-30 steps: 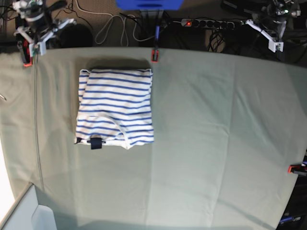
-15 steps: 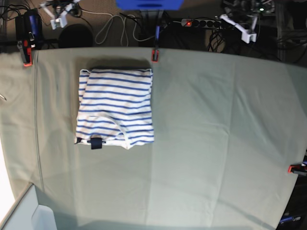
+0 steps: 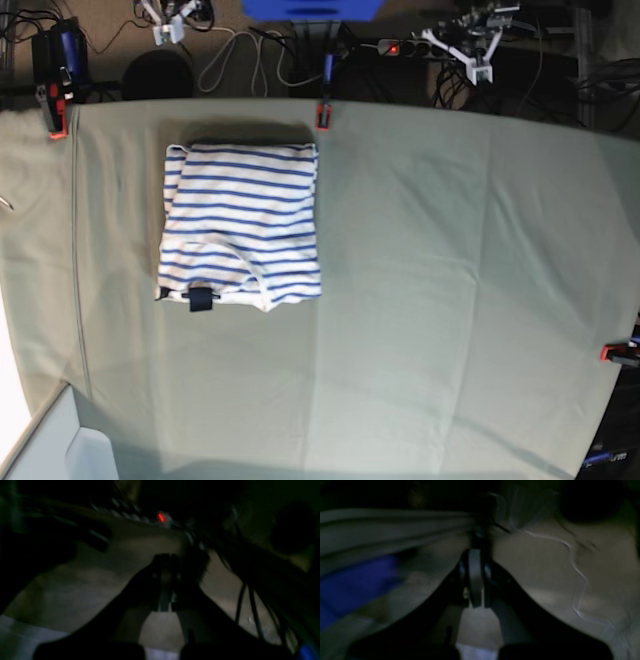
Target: Layout the t-shirt on the table in an organized manner, then fold the t-shirt properly
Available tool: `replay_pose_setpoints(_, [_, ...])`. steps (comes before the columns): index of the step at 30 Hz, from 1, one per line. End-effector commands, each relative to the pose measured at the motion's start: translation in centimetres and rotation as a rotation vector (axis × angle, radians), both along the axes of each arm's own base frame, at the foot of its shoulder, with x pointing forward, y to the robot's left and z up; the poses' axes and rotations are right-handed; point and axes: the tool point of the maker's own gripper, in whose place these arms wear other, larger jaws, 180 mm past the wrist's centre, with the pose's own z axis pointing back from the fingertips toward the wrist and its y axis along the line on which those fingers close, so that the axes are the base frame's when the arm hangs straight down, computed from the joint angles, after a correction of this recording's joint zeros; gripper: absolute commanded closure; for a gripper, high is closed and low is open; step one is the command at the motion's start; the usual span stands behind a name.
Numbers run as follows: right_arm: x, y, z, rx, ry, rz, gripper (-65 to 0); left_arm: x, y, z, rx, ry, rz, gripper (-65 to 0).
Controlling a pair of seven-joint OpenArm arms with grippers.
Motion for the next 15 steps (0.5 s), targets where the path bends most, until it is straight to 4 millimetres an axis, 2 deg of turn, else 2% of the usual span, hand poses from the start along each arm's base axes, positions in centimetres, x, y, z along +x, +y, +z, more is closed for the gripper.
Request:
replay_pose_setpoints(1, [-1.3,-0.7,-0.6,-0.046,0.024,-0.013,0.0,0.0,0.2,0.0,0.013,0.003,-0.001,0.0])
replay_pose_setpoints(4, [-3.2,-1.6,-2.3,-0.220,0.087,-0.022,0.0,0.1,0.4,0.0,0.039,0.007,0.002,0.0])
replay_pose_setpoints(6, [-3.6,-2.1,-2.4,-0.323,0.091,0.013,0.0,0.5,-1.0,-0.2,0.028,0.004,0.000,0.0])
replay_pose_setpoints(10, [-3.4,-1.9,-1.6,-0.512,0.048,0.062,0.0,0.6,-2.1,-0.3,0.013,0.002,-0.001,0.0])
replay_pose_setpoints(15, [-3.3,-1.9,-0.3,-0.685,0.047,0.091,0.0,0.2,-1.8,-0.3,0.017,0.011,-0.001,0.0])
